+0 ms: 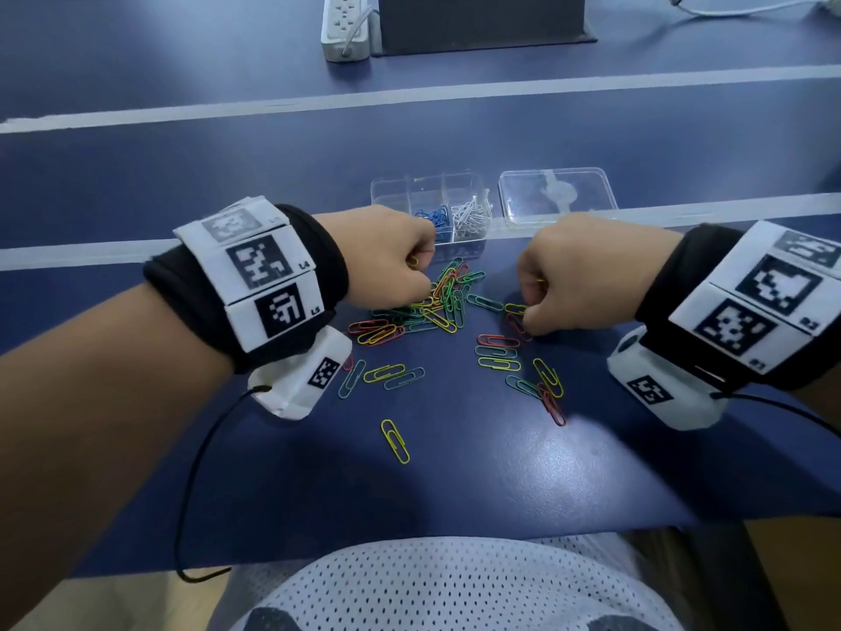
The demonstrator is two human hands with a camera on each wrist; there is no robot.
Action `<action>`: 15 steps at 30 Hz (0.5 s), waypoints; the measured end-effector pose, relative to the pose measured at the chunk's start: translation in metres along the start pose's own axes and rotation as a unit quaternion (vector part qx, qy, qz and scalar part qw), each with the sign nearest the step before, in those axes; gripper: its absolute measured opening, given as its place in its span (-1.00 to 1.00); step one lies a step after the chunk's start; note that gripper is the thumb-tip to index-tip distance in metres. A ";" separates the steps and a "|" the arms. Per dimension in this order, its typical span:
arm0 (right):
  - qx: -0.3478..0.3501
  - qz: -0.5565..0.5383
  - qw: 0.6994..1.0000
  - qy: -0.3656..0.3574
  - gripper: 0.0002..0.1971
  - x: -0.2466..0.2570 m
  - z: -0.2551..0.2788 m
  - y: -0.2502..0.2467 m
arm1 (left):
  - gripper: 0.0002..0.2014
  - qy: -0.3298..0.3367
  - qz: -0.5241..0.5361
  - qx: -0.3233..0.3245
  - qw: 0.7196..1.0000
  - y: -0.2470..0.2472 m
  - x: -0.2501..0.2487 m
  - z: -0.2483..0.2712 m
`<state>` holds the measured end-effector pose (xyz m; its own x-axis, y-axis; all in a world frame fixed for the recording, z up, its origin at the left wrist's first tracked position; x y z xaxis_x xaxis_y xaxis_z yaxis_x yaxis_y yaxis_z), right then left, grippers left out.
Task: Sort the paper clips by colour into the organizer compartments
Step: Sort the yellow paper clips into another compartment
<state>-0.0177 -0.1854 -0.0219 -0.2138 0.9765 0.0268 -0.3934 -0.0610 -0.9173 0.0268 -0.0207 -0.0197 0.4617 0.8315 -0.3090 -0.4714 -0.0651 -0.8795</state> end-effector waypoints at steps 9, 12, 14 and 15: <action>0.013 -0.211 0.977 -0.020 -0.89 0.001 -0.010 -0.008 | -0.87 0.019 -0.059 -0.001 0.998 0.005 0.001 -0.003; 0.025 -0.318 0.947 -0.028 -0.86 0.003 -0.015 -0.009 | -0.92 0.023 -0.053 -0.005 0.998 0.004 0.001 -0.002; 0.033 -0.342 0.939 -0.025 -0.74 0.004 -0.019 -0.009 | -0.95 0.021 -0.037 -0.012 0.999 0.002 0.001 -0.001; 0.035 -0.350 0.936 -0.022 -0.72 0.005 -0.021 -0.009 | -0.93 0.020 -0.026 -0.015 0.999 0.000 0.002 0.001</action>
<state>0.0034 -0.1758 -0.0220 0.0815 0.7730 0.6291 -0.5089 0.5750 -0.6406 0.0269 -0.0188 -0.0204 0.5144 0.8119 -0.2761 -0.4236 -0.0394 -0.9050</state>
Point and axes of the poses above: each hand's wrist, its own z-axis away from the middle knuckle, its own y-axis out of the palm, x = y × z, the point moved 2 cm from there along -z, towards the middle knuckle, and after that the axes turned 4 degrees about z, right-handed, at the moved point
